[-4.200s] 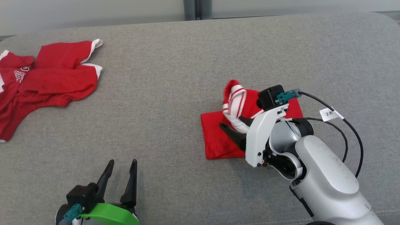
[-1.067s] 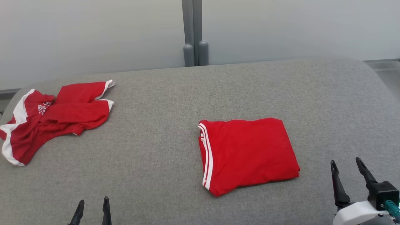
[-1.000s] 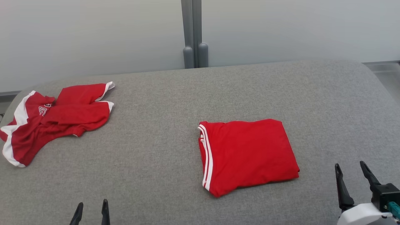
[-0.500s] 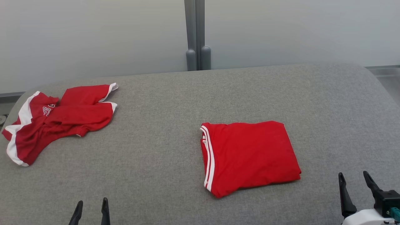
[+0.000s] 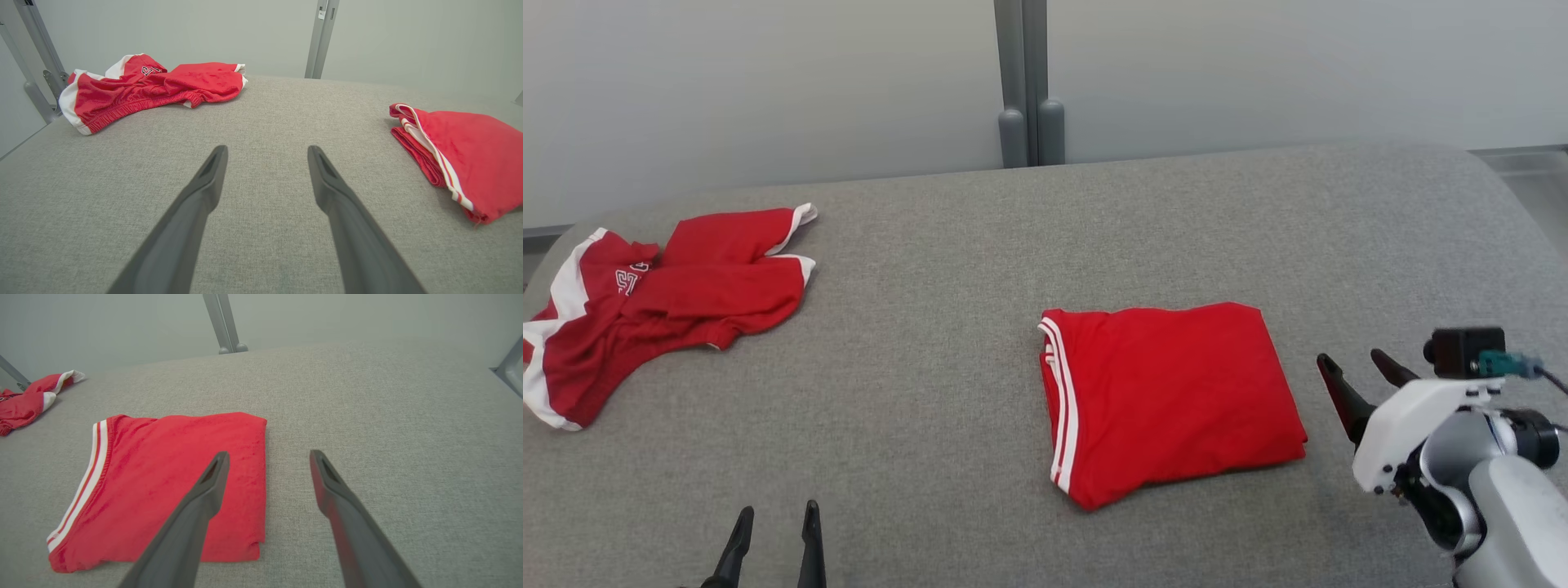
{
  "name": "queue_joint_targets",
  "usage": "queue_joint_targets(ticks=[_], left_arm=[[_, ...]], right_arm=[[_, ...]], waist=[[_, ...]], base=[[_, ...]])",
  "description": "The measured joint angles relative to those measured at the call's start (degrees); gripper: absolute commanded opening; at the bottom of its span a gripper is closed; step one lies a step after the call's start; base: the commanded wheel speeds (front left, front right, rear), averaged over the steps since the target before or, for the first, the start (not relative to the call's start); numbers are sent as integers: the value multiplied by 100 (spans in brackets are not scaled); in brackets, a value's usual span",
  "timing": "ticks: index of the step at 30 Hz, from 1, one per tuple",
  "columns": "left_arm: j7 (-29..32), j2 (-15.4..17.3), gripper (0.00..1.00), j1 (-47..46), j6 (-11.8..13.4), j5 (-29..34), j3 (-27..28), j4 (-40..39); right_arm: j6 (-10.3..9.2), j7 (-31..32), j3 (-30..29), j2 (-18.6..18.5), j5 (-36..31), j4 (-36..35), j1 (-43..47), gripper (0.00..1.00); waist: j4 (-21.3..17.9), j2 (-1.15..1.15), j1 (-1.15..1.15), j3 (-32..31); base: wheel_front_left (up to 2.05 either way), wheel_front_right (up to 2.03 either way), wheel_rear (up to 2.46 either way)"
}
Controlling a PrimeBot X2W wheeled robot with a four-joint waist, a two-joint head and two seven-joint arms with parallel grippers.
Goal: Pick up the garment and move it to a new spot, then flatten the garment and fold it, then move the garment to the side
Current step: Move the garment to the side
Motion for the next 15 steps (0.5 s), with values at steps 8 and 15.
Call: queue_joint_targets(ticks=[8,15], left_arm=[[1,20,100,-333,0,-46,-264,-4],[1,111,100,-649,-1,-133,-446,49]], right_arm=[[0,1937,675,-546,650,247,-1024,100],[-1,2218,955,-487,888,991,-1445,100]], waist=[[72,0,0,356],[267,0,0,661]], base=[[0,0,0],[0,0,0]])
